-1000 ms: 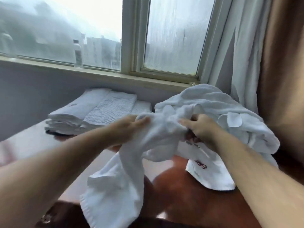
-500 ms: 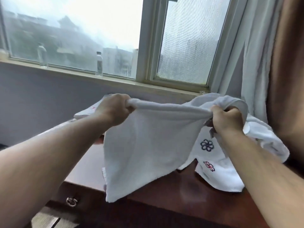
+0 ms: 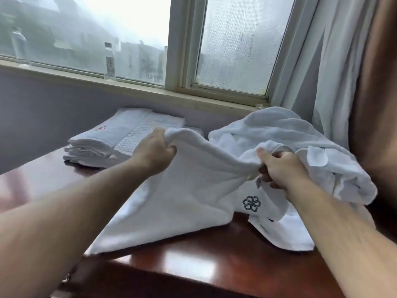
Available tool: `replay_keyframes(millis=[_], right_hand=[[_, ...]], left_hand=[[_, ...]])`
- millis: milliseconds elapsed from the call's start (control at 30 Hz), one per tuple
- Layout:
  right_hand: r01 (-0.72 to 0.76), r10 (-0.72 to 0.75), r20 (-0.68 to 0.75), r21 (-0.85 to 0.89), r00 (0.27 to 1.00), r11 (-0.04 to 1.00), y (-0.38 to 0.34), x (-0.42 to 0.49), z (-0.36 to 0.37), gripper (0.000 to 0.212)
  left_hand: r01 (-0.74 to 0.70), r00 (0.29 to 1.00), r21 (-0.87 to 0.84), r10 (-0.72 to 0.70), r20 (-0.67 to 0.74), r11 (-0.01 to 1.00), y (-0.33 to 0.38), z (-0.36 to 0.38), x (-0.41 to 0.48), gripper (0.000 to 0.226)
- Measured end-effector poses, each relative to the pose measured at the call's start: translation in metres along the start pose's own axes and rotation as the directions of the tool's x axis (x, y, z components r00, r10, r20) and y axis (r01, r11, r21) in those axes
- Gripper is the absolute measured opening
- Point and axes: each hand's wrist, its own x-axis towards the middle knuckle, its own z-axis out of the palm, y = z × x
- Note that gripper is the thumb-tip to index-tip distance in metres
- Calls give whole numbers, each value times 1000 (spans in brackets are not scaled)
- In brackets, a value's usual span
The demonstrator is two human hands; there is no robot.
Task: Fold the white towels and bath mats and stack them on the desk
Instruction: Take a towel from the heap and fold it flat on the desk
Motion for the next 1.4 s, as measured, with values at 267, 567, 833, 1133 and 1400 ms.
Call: replay_keyframes(millis=[267,567,833,1133,1400], right_hand=[[226,-238,21,-400,971,888,39,12,3,30],[267,-112,282,-604,953,751,92,3,28,47],[436,-253,355,-706,900,558,95,-9,34,40],[540,-242,485,-704,840,461,89,-27,40,22],[-367,336,372,14,865,930,32,-24,51,88]], left_hand=[[-486,856,167,506,-111,858,11,46,-71,36],[-373,903,259,285,320,891,-8,89,-94,19],[-58,986,-267,97,137,962,-17,31,-47,22],[-285,865,11,252,434,958,-18,-19,-49,36],[-360,924,-258,381,35,897,-6,-42,-44,18]])
